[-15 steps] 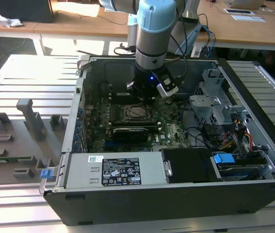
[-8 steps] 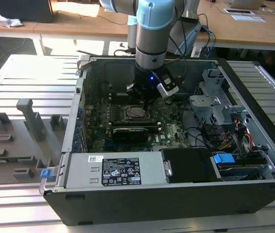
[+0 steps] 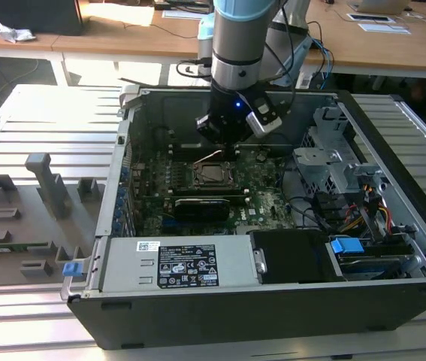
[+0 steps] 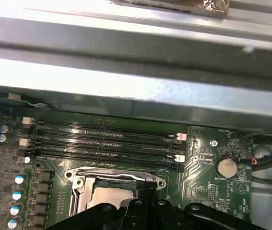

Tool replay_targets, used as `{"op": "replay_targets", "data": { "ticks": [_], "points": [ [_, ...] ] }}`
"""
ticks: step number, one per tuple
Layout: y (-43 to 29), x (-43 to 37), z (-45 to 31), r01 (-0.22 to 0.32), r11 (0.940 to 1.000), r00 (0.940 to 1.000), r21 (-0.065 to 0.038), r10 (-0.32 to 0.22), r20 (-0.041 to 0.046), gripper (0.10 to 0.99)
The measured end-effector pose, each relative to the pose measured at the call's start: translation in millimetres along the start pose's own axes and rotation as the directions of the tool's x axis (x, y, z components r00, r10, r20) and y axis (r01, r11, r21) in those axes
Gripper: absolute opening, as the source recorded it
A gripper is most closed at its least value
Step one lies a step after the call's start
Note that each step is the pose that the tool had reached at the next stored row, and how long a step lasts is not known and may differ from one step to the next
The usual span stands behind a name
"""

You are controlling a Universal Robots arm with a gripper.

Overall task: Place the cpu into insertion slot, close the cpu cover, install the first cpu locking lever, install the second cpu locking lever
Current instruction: 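Install the first cpu locking lever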

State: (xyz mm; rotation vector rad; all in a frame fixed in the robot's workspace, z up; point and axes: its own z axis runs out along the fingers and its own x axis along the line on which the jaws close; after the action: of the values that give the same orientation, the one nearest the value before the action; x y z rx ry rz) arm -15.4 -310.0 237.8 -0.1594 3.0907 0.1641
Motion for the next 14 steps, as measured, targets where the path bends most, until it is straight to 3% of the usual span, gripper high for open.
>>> {"op": "replay_targets", "data": {
  "ticks": [3, 4, 7, 9, 10, 12, 14],
  "points": [
    [1.6, -0.7, -15.0, 0.000, 1.0000, 1.0000, 0.000, 0.000, 0.0000, 0.106],
    [1.7, -0.8, -16.2, 0.000, 1.0000, 1.0000, 0.000, 0.000, 0.0001, 0.106],
    [1.8, 0.4, -16.1, 0.000, 1.0000, 1.0000, 0.000, 0.000, 0.0001, 0.106],
    [3.9, 14.7, -10.4, 0.000, 1.0000, 1.0000, 0.003, 0.000, -0.0003, 0.106],
    [5.6, 19.7, -7.6, -0.001, 1.0000, 1.0000, 0.007, 0.001, -0.0005, 0.106],
    [8.7, 21.9, -6.1, 0.000, 0.9998, 1.0000, 0.021, 0.000, -0.0022, 0.106],
    [12.8, 23.0, -4.2, 0.000, 0.9996, 1.0000, 0.028, 0.000, -0.0030, 0.106]
  ]
}}
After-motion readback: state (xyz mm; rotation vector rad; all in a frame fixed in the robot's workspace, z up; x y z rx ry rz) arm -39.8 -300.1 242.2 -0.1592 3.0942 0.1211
